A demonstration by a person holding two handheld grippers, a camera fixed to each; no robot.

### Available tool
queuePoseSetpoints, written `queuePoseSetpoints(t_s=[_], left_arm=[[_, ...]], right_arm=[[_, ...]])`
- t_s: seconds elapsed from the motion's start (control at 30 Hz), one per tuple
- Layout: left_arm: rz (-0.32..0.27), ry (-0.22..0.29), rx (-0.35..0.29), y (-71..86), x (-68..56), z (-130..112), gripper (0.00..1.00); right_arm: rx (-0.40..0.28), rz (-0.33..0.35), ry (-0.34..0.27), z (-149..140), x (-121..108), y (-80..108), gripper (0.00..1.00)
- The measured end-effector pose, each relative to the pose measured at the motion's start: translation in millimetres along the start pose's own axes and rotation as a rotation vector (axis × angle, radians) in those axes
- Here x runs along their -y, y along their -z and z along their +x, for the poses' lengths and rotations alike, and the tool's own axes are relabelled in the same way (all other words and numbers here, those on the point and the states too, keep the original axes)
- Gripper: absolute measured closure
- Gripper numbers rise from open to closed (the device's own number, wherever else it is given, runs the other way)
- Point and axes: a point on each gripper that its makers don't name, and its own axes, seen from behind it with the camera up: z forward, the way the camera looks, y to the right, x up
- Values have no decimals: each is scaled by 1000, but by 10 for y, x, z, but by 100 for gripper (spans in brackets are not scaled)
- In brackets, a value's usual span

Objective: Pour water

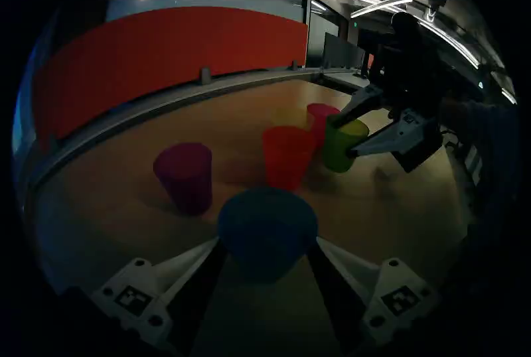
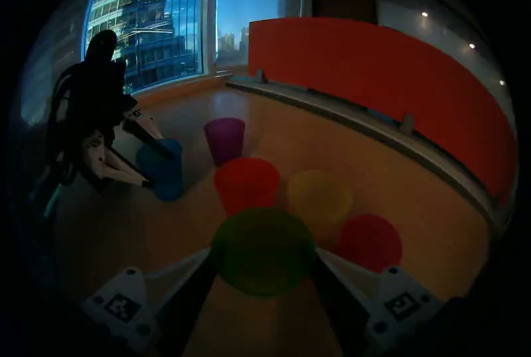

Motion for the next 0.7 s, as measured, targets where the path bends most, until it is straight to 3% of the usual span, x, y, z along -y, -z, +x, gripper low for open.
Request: queuePoseSetpoints(t_s=[0.7], left_arm=[[20,-20,-156,469,-247,635,17]], right_arm=[[-130,-45,35,518,114,576,9]])
